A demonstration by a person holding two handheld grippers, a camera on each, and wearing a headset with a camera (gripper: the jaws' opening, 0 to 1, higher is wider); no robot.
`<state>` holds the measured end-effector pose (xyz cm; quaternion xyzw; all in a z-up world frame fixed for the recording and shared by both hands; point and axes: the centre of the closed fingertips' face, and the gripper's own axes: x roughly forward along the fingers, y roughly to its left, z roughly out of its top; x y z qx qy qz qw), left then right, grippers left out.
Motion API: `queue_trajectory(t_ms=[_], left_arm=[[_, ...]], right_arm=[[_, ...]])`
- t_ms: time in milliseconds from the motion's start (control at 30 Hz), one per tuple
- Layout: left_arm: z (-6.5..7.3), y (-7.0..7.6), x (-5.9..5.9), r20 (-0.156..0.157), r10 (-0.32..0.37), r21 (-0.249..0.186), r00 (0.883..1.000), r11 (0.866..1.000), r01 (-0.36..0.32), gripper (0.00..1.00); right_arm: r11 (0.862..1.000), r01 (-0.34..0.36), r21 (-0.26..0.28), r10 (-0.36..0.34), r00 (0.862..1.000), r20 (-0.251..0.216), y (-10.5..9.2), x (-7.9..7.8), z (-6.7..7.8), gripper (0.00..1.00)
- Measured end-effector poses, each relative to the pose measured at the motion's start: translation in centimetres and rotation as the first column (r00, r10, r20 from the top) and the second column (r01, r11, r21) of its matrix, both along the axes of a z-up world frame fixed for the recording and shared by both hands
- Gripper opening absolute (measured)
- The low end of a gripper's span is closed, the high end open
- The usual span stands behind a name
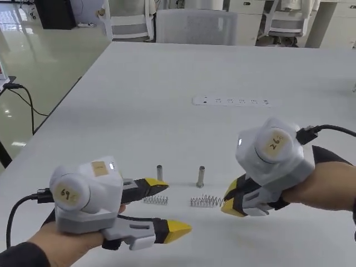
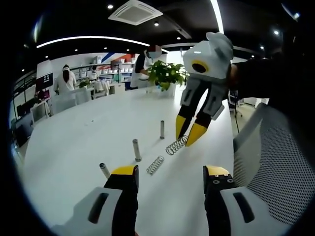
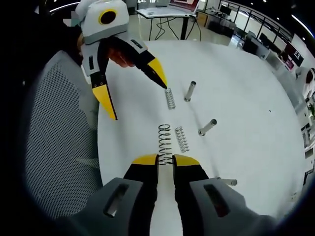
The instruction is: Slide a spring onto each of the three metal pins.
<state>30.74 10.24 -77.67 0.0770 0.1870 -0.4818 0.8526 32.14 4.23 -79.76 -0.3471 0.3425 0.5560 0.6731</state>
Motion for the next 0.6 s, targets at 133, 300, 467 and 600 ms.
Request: queue_trajectory(t_ms=[133,300,467,600], left_arm=[[0.0,-0.3,0.1,0.011,-0.017,0.012,1.000,1.000,0.017,0.48],[0.2,-0.8,0.1,0.015,-0.034,0.010,0.999,0.999,0.034,0.44],[0.2,-1.3,0.0,0.021,-0.055,0.016,0.998,0.998,0.055,0.41],[0.2,-1.8,-0.2,0.019,-0.074,0.012,0.997,0.997,0.074,0.39]], right_arm=[[1.000,-0.023,-0.001,0.023,1.000,0.004,0.5,-0.3,0.2,0.13],[0.999,-0.040,-0.006,0.040,0.999,0.005,0.7,-0.4,0.2,0.13],[0.998,-0.058,-0.008,0.058,0.998,0.005,0.9,-0.7,0.4,0.13],[0.997,-0.082,-0.007,0.082,0.997,-0.005,1.1,-1.2,0.4,0.13]])
